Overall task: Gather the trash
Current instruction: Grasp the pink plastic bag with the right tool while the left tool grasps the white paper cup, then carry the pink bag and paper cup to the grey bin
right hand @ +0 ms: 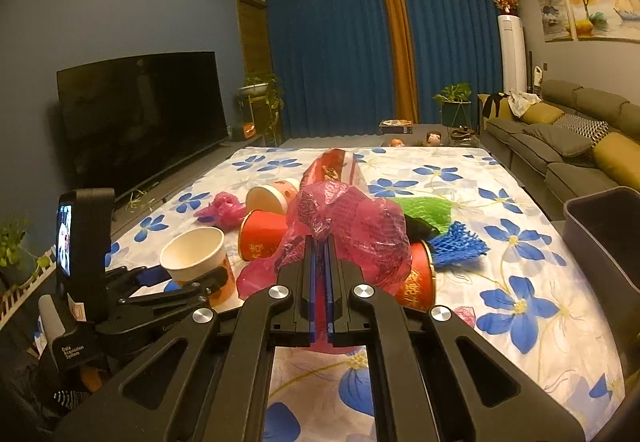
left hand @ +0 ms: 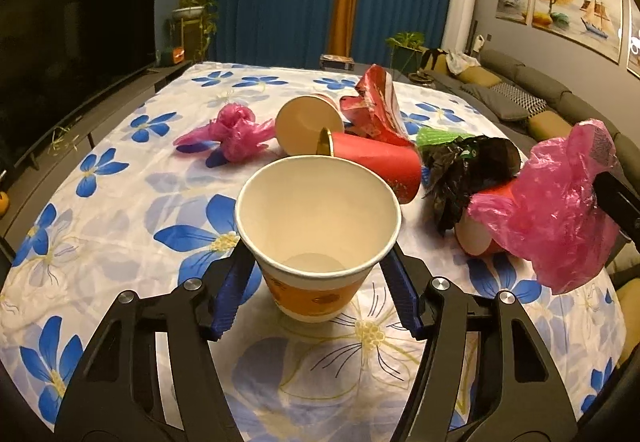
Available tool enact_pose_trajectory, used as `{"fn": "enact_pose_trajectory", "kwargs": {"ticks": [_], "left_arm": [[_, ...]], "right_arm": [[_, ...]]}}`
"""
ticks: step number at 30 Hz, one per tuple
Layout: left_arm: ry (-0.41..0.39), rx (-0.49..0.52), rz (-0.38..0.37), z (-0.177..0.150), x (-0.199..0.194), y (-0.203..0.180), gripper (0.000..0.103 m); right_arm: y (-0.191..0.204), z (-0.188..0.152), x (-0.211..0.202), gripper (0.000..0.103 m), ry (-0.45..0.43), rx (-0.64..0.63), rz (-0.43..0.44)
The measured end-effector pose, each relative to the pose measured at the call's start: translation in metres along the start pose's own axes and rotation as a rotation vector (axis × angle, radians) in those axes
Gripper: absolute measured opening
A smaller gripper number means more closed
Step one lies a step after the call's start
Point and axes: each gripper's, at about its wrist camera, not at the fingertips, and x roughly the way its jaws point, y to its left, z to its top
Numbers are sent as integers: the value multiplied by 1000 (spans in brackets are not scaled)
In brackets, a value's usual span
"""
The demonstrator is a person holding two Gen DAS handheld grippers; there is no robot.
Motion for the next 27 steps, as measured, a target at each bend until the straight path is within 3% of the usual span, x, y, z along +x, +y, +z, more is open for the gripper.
{"fn": "enact_pose_trajectory", "kwargs": {"ticks": [12,27], "left_arm": [[-75,15,-24,8,-28,-15,59],[-148,87,-139,28,-50,-82,59]], "right_arm": [[-15,1,-18,4,-27,22,-26],[-52,6,-55,4,-78,38,-112]]}}
